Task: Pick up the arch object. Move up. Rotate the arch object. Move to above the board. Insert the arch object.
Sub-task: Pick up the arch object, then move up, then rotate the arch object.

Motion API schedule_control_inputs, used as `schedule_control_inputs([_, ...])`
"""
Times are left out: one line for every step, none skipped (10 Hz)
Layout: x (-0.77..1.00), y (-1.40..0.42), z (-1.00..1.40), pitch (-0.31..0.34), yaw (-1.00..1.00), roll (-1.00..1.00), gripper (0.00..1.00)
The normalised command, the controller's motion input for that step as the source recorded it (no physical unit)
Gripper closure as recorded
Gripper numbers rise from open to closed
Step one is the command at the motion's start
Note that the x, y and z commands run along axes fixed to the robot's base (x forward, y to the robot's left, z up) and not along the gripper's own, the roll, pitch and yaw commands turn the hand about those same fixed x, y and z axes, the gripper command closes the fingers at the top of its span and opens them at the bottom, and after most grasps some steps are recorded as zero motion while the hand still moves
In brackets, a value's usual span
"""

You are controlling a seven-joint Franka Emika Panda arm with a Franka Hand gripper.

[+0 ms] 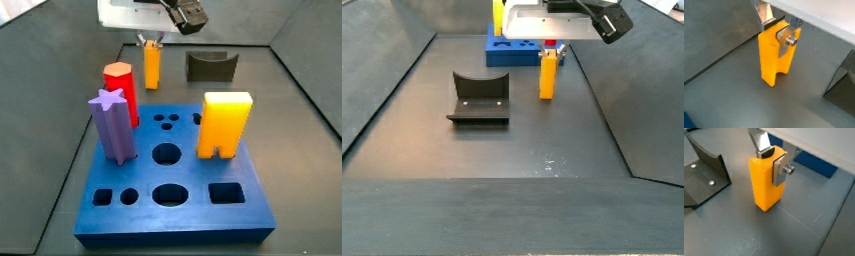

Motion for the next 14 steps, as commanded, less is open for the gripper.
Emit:
schedule_control_inputs([0.00, 0.00, 0.00, 0.000, 0.00, 0.00, 1.00])
schedule_control_inputs([0.00, 0.00, 0.00, 0.000, 0.00, 0.00, 1.00])
schedule_control_inputs([0.00, 0.00, 0.00, 0.000, 0.00, 0.00, 1.00])
schedule_control_inputs([0.00, 0.00, 0.00, 0.000, 0.00, 0.00, 1.00])
schedule_control_inputs([0.00, 0.00, 0.00, 0.000, 0.00, 0.00, 1.00])
schedule_control_inputs([0.00, 0.00, 0.83, 0.000, 0.00, 0.00, 1.00])
schedule_control_inputs([0.00, -0.03, 0.84, 0.013, 0.00, 0.00, 1.00])
schedule_control_inputs([-0.02, -0.02, 0.73, 0.037, 0.00, -0.01, 1.00])
schedule_control_inputs([-0.02, -0.02, 0.64, 0.049, 0.01, -0.01, 1.00])
schedule_control_inputs([-0.01, -0.01, 0.38, 0.049, 0.01, -0.03, 1.00])
schedule_control_inputs([0.00, -0.01, 0.21, 0.049, 0.02, -0.04, 1.00])
schedule_control_inputs([-0.31, 0.52, 1.00, 0.000, 0.00, 0.00, 1.00])
schedule_control_inputs([-0.31, 0.54, 1.00, -0.005, 0.00, 0.00, 1.00])
schedule_control_inputs([-0.27, 0.42, 1.00, -0.043, -0.03, -0.02, 1.00])
